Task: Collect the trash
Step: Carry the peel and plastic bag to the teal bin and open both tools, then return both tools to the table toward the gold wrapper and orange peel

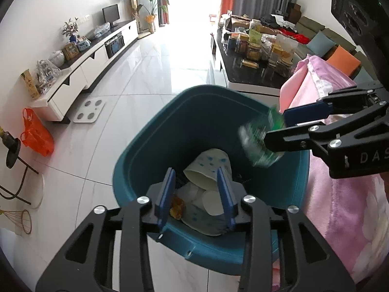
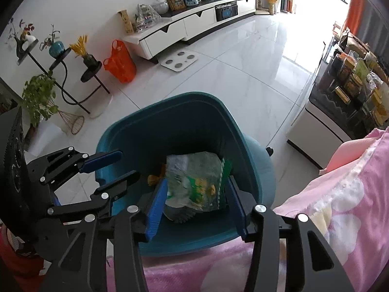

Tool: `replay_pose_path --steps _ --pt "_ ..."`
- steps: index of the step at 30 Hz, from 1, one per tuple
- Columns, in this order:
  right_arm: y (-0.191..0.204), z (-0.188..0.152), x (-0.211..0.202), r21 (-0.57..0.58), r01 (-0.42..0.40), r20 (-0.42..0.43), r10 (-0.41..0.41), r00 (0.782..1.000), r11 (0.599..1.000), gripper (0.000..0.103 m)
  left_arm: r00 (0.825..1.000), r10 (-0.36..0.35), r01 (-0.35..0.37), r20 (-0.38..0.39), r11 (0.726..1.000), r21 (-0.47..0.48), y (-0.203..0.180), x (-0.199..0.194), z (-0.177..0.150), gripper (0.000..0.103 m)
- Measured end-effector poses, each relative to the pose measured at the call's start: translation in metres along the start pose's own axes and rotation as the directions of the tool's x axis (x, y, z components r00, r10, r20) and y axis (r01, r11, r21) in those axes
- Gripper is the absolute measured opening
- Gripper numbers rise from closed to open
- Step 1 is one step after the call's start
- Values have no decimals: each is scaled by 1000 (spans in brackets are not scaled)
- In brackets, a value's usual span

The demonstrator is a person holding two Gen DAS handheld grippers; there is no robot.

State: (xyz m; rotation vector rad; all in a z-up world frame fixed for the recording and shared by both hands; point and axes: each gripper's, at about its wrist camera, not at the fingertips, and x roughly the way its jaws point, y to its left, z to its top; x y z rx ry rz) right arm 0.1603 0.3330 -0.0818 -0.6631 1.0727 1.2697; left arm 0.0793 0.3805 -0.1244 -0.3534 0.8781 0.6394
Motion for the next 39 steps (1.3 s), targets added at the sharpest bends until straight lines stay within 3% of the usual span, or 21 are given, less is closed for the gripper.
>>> replay_pose_path --steps 10,15,23,33,39 --pt "-7 -3 -11 48 -6 43 4 999 999 55 998 57 -57 36 998 -9 7 -26 0 59" --pt "-9 -9 -27 73 8 102 -15 995 997 68 994 88 -87 59 996 -7 8 -38 0 73" --pt "-11 -26 -48 101 46 177 -64 982 994 80 986 140 -140 92 990 -8 5 -57 4 91" --pt "-24 -57 -77 169 121 263 -163 951 978 96 982 162 -162 97 987 -4 -4 -60 5 97" --pt "-33 -77 -94 210 143 288 -201 936 967 96 979 175 -177 102 984 13 -16 -62 5 97"
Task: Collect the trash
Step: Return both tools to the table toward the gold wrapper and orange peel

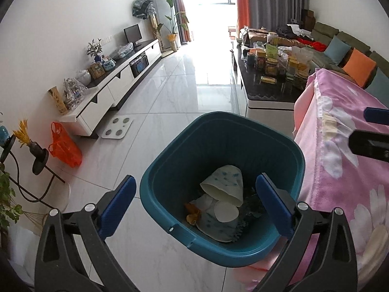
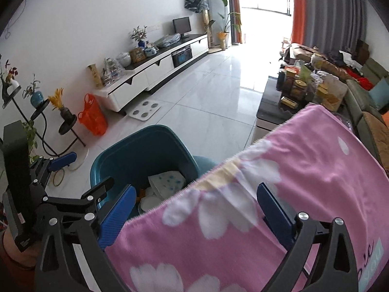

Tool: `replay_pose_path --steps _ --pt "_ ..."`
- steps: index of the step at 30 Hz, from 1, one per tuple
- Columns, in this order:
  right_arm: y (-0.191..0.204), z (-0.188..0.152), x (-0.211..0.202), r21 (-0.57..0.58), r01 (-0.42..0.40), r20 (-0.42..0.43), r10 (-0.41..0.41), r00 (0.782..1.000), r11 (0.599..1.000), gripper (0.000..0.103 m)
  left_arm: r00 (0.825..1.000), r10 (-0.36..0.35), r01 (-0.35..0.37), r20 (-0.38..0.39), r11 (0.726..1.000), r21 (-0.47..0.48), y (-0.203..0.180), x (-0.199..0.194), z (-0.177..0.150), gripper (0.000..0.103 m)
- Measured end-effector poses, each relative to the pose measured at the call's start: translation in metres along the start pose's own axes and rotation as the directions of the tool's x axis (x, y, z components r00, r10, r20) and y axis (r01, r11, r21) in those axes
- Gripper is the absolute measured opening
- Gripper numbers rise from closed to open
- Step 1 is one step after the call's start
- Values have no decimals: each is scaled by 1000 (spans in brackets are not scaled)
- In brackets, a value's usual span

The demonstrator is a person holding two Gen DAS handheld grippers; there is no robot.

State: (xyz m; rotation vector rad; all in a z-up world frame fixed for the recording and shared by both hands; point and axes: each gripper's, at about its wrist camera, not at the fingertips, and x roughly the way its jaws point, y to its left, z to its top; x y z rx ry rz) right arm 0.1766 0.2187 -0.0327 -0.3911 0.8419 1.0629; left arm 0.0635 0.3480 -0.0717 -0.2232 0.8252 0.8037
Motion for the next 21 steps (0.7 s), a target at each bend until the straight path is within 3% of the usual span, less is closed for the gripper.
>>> replay_pose_path --steps 21 --pt "-25 -32 -45 69 44 58 -48 997 997 96 1000 21 -22 9 999 46 -17 -8 -3 97"
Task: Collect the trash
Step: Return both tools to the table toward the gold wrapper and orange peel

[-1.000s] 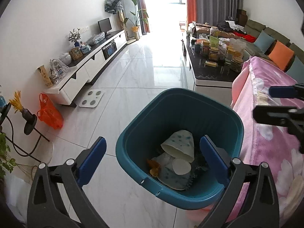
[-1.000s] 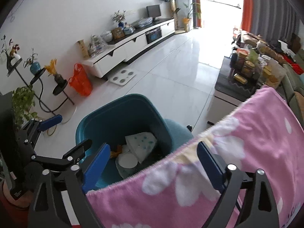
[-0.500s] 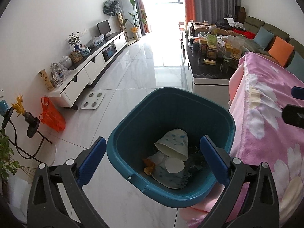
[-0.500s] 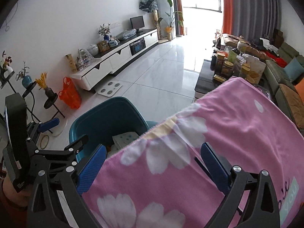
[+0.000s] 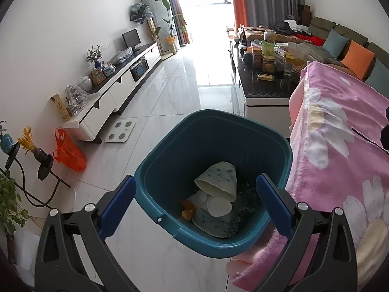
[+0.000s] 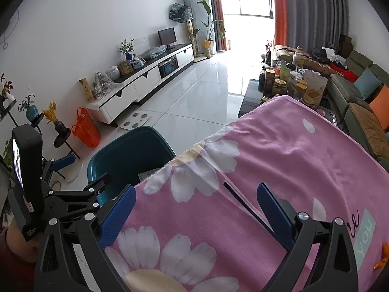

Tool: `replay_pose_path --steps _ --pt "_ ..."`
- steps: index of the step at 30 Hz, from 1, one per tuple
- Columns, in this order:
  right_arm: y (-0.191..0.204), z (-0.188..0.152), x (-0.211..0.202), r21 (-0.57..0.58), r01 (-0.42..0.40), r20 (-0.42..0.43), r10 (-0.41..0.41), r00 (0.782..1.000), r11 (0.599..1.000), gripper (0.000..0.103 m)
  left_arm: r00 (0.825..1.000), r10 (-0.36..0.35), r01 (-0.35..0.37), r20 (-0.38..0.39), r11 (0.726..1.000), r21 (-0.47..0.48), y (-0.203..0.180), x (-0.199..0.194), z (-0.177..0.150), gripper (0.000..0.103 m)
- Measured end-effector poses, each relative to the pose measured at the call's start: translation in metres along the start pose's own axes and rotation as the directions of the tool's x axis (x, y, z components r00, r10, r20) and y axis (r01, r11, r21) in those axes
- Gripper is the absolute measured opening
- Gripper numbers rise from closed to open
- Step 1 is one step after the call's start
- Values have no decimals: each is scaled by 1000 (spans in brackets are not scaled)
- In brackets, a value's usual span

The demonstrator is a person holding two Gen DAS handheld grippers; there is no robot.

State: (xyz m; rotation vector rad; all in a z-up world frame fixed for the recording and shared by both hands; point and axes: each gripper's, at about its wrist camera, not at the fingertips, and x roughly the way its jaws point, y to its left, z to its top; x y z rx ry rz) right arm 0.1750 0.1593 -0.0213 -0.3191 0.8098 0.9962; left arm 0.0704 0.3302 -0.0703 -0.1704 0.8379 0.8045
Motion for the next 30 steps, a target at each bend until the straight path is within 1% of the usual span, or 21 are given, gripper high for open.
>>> replay_pose_path --steps 10,14,21,25,30 --pt "-9 -6 -13 16 21 21 -21 1000 1000 96 1000 -11 10 29 1000 20 -7 -13 5 97" --pt "-17 -10 -24 32 39 42 -40 998 999 96 998 -35 33 59 999 24 -16 -27 10 97" --pt "-32 -21 -48 45 109 79 -113 990 993 96 986 -115 111 118 993 40 -38 -59 18 97" --pt "-44 -30 -65 53 175 100 -179 979 983 96 977 -160 153 140 986 60 -53 -74 20 97" --pt "-63 -46 -84 80 241 109 -248 963 967 96 959 -232 219 161 971 95 -80 -95 18 97"
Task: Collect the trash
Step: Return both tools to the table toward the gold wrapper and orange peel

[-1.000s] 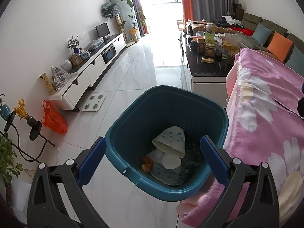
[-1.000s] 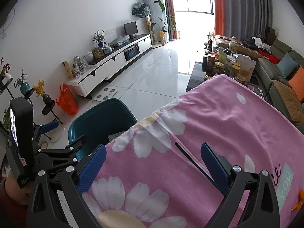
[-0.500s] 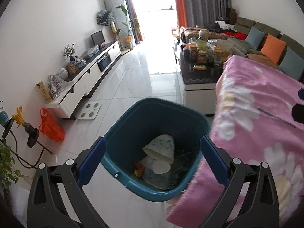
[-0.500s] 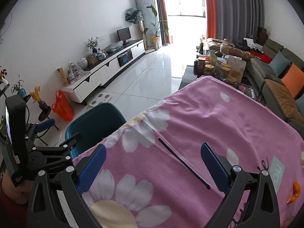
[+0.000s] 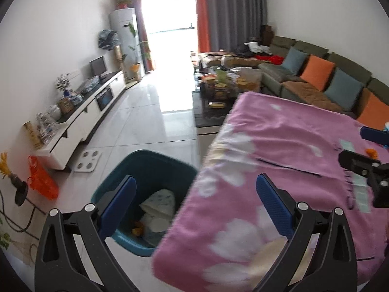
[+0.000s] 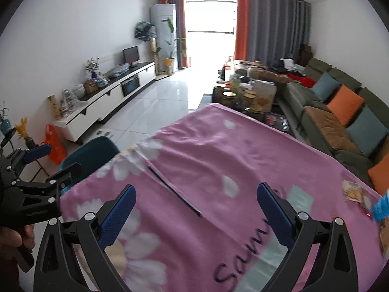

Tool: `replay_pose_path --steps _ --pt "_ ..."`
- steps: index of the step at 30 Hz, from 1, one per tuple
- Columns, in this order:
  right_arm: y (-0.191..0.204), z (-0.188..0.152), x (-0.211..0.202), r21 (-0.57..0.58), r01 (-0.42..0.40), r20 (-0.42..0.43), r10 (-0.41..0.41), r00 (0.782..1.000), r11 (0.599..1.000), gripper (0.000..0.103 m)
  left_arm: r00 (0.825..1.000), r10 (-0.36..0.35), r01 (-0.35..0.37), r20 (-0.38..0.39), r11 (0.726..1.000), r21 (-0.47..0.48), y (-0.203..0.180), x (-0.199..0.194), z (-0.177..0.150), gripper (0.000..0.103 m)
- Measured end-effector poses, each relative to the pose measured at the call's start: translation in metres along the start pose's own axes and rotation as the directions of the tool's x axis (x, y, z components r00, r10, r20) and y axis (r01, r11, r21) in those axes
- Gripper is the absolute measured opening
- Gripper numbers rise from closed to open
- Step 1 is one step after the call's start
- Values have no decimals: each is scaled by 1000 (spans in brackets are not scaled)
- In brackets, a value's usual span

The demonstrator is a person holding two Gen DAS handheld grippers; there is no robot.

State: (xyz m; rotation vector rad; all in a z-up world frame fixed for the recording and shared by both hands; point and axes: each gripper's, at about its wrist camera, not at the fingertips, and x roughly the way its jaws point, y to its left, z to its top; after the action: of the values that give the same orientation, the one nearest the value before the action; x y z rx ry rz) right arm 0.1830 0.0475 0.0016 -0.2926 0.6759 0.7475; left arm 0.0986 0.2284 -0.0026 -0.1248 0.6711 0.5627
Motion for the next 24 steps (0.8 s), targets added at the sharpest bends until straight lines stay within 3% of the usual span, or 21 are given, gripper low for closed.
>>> replay_pose_path --steps 13,24 --pt "-62 -29 -38 104 144 14 -146 989 984 96 989 -145 141 27 984 106 -78 -15 1 97" --pt "-96 -55 -65 158 252 4 -256 967 955 96 971 -237 233 15 962 144 -114 -18 -1 97"
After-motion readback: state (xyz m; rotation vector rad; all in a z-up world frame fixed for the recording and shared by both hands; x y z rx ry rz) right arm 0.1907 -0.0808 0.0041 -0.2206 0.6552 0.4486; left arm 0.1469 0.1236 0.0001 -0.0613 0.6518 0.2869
